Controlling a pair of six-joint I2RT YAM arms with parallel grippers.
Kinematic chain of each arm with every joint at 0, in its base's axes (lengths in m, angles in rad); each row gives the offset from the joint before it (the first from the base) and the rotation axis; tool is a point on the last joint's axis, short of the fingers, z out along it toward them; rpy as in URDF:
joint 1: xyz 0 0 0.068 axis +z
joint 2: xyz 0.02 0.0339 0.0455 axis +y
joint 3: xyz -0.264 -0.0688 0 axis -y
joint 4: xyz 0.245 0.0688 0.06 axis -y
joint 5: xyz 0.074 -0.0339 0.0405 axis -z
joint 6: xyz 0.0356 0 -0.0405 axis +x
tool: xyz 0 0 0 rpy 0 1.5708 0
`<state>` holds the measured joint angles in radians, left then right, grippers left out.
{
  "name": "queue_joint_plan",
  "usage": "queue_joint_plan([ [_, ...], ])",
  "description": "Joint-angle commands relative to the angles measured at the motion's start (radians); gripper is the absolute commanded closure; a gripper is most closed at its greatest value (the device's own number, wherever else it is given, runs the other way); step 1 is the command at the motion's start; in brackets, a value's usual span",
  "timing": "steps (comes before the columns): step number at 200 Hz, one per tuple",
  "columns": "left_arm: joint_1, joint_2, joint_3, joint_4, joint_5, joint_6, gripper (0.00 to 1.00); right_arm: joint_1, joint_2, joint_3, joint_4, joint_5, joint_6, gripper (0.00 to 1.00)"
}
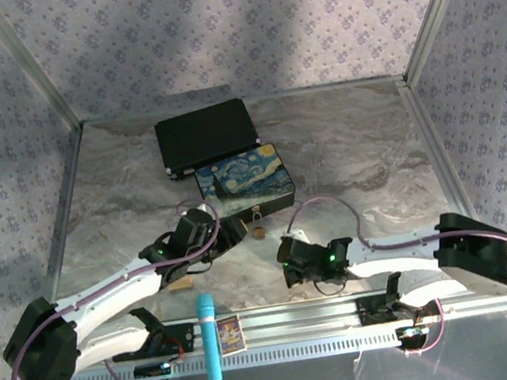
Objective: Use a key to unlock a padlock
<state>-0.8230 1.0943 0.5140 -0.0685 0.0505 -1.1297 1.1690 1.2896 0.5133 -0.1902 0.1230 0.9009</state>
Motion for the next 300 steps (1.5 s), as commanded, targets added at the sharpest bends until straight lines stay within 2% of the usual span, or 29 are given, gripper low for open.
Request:
queue_joint_plan([
  [1, -0.014, 0.002, 0.001, 0.046, 0.005, -0.024, 0.23, -0.029, -0.057, -0.008, -0.036, -0.039, -0.061, 1.0],
  [40, -0.031, 0.03, 0.003, 0.077, 0.003, -0.055, 0.24, -0.105, -0.077, 0.027, -0.067, -0.081, -0.145, 1.0],
  [66, -0.05, 0.052, -0.005, 0.119, 0.003, -0.121, 0.24, -0.149, -0.099, 0.069, -0.048, -0.126, -0.187, 1.0],
  [81, -0.056, 0.059, -0.039, 0.195, -0.007, -0.242, 0.21, -0.165, -0.102, 0.088, -0.027, -0.155, -0.192, 1.0],
  [103, -0.084, 0.092, -0.112, 0.399, -0.026, -0.452, 0.16, -0.187, -0.093, 0.115, -0.002, -0.19, -0.191, 1.0],
  [134, -0.12, 0.142, -0.103, 0.431, -0.023, -0.649, 0.06, -0.2, -0.078, 0.14, 0.051, -0.204, -0.185, 1.0],
  [182, -0.176, 0.156, -0.127, 0.524, -0.081, -0.856, 0.0, -0.2, -0.042, 0.139, 0.189, -0.208, -0.14, 1.0],
  [232, -0.192, 0.221, -0.113, 0.626, -0.033, -0.937, 0.0, -0.194, -0.021, 0.158, 0.287, -0.179, -0.135, 1.0],
  [251, -0.197, 0.248, -0.14, 0.708, -0.062, -0.961, 0.0, -0.191, 0.008, 0.18, 0.297, -0.195, -0.138, 1.0],
  [265, -0.197, 0.245, -0.159, 0.748, -0.096, -0.961, 0.05, -0.185, 0.024, 0.18, 0.323, -0.209, -0.125, 1.0],
  [279, -0.197, 0.233, -0.167, 0.736, -0.108, -0.953, 0.19, -0.176, 0.031, 0.175, 0.337, -0.214, -0.117, 1.0],
  [300, -0.197, 0.215, -0.173, 0.702, -0.112, -0.948, 0.33, -0.167, 0.016, 0.149, 0.35, -0.196, -0.1, 1.0],
])
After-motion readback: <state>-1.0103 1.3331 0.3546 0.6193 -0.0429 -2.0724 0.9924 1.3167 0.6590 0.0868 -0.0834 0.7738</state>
